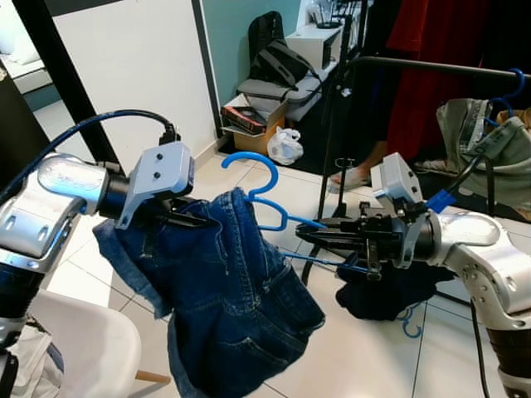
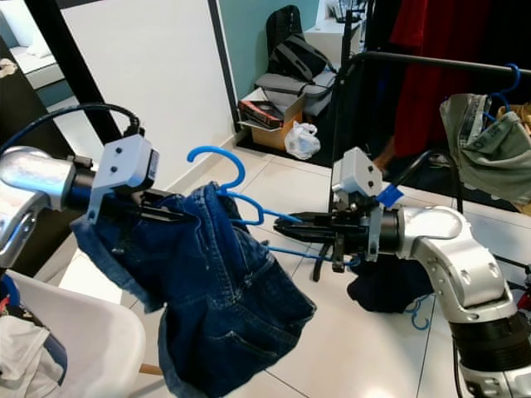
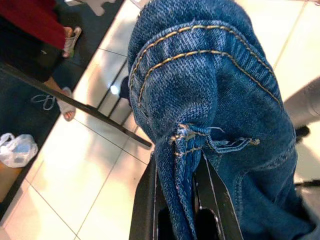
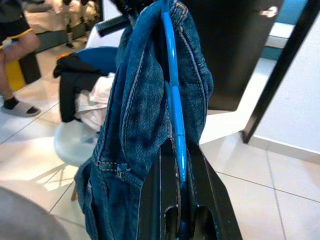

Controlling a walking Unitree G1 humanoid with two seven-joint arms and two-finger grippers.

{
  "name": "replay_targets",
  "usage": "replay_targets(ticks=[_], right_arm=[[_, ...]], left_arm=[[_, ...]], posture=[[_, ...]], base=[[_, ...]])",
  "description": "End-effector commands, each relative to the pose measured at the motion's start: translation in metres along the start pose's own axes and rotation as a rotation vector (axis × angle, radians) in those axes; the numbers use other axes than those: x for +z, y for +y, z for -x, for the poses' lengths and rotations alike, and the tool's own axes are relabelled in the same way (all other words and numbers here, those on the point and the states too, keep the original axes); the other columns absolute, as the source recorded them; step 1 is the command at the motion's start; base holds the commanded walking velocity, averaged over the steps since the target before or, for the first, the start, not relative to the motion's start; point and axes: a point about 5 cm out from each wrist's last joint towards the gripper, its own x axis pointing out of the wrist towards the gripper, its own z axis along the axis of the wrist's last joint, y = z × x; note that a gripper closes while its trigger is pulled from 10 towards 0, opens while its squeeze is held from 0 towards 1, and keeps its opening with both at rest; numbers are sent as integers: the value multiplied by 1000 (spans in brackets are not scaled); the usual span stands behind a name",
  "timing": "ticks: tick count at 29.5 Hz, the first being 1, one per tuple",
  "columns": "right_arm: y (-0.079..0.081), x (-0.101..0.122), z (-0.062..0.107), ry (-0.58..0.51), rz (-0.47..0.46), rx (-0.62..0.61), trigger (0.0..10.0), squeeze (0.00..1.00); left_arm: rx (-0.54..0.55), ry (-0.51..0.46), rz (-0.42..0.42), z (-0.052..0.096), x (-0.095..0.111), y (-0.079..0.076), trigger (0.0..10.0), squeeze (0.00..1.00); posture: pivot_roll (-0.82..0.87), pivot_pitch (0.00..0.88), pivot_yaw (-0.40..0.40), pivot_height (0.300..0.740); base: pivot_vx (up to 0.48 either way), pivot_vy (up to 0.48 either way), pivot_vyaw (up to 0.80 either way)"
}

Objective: Hang hanger

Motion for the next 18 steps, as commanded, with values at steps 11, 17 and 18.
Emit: replay_targets(ticks=[11,17,18], right_arm=[[-10,11,0,-87,19,-77,10000,1000],[-28,11,60,-62,31,-311,10000,1000],[-28,12,69,-62,31,-338,10000,1000]], left_arm=[[62,-44,-10,-5,1,7,0,0],[128,-45,-50,5,3,16,0,0],[143,-50,-62,6,4,18,0,0]], posture=[[-55,0,97,740],[-63,0,95,740],[-64,0,96,740]], base=[[0,0,0],[0,0,0],[0,0,0]])
